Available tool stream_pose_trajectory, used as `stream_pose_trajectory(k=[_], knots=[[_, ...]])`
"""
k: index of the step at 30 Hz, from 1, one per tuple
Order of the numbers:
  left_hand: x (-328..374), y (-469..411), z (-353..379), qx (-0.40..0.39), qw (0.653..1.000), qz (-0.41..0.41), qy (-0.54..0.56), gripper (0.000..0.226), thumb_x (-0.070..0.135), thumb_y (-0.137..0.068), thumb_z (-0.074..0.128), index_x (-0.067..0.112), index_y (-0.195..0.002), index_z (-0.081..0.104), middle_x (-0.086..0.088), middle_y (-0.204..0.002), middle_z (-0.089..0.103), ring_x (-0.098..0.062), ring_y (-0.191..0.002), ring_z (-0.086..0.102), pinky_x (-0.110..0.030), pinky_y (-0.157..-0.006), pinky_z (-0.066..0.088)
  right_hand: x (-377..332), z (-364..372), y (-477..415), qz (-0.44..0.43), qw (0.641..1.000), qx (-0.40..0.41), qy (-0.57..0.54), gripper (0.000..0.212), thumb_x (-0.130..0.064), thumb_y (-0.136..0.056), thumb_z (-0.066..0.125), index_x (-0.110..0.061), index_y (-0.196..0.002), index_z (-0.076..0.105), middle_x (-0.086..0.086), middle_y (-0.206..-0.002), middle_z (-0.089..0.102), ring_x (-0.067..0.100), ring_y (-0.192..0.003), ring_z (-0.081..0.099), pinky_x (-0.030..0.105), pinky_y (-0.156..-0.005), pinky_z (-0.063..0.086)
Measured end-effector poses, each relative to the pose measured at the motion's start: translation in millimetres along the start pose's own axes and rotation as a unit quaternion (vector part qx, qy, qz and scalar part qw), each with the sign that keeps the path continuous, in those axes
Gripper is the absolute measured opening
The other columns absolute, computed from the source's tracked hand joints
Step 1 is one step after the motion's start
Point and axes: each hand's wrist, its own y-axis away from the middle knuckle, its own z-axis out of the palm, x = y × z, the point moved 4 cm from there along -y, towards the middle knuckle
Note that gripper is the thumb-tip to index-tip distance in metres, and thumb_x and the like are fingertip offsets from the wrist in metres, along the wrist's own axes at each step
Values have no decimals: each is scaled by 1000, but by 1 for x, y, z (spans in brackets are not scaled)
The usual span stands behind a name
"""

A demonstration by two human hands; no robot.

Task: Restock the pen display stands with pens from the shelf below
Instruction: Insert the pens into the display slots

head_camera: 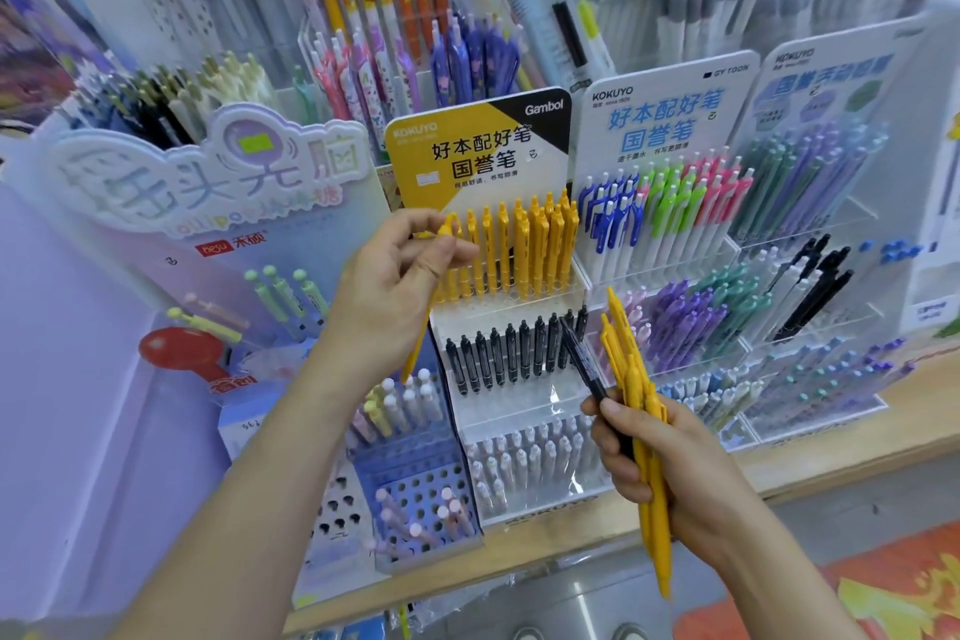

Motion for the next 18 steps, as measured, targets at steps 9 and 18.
stream_pose_trajectory(k=[9, 18], knots=[[12, -45, 10, 108, 991, 64, -45, 15, 15, -83, 74, 29, -89, 70, 12, -81, 69, -6, -77, 65, -24, -78, 53, -20, 10, -8, -79, 993, 61, 65, 23, -15, -91, 60, 4, -105, 60, 7, -65, 49, 16, -46, 40, 25, -40, 33], [-1, -56, 26, 114, 982, 94, -118, 20, 17, -84, 73, 18, -105, 73, 18, -88, 67, 5, -83, 63, -18, -82, 52, -23, 5, -9, -64, 995, 67, 34, 38, -24, -78, 65, 3, -105, 60, 7, -64, 47, 16, -46, 39, 24, -39, 33]])
